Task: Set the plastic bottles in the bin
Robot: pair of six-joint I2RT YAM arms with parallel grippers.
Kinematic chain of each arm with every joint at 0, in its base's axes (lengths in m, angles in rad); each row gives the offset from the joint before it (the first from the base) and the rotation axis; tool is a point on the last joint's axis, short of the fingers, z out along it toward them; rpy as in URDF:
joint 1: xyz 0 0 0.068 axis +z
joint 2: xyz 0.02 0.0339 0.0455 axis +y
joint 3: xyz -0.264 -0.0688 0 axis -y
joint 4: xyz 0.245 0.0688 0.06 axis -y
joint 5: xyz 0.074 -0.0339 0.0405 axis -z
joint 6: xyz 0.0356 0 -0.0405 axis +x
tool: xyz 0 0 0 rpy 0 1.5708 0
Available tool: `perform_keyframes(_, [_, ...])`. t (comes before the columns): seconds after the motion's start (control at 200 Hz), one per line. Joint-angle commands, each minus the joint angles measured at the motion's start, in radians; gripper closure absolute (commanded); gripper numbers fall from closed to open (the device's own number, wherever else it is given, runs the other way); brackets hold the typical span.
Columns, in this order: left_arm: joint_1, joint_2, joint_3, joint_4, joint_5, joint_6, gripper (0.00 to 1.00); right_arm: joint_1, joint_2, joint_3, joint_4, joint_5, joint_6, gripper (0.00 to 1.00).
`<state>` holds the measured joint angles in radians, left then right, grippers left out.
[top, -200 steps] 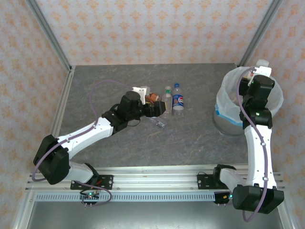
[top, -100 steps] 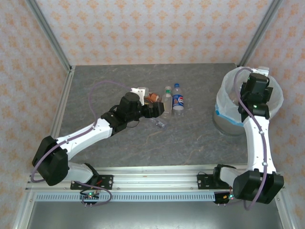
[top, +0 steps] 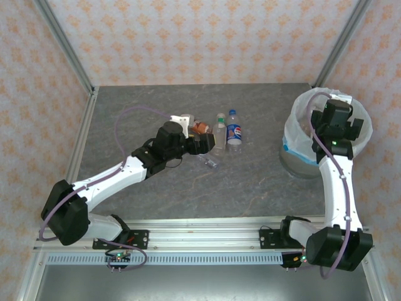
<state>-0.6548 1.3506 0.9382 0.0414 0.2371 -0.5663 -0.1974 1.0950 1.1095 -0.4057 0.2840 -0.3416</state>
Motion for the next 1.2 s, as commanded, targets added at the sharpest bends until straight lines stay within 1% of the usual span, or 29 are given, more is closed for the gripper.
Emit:
perform_keyframes(0.0, [-0.005,-0.009,-0.006,-0.012,-0.027,0.026,0.0,-0.006,-0.025,0.0,-0.024,-0.003,0.006,0.01])
perform_keyframes(0.18, [-0.003,0.006,0.003,-0.023,-0.044,0.015,0.0,-0.006,-0.03,0.015,-0.048,-0.082,0.035,0.01])
perform_keyframes(0.28, [-0.001,0.033,0.04,-0.1,-0.118,-0.008,0.0,-0.006,-0.04,0.021,-0.056,-0.157,0.075,0.01])
perform_keyframes(0.455, [0.033,0.059,0.033,-0.125,-0.163,-0.103,0.0,-0.004,-0.082,-0.002,-0.026,-0.282,0.122,0.01])
perform_keyframes(0.656, [0.058,0.072,0.016,-0.147,-0.186,-0.175,0.0,0.019,-0.114,-0.018,-0.023,-0.326,0.115,0.01])
perform_keyframes(0.921, [0.065,0.092,0.022,-0.186,-0.212,-0.227,0.0,0.102,-0.158,-0.007,-0.004,-0.336,0.12,0.01])
perform_keyframes(1.081, [0.066,0.116,0.038,-0.222,-0.225,-0.27,0.0,0.139,-0.189,0.0,0.035,-0.409,0.178,0.01])
perform_keyframes(1.191, [0.066,0.143,0.047,-0.227,-0.204,-0.303,0.0,0.156,-0.213,-0.022,0.101,-0.485,0.234,0.01])
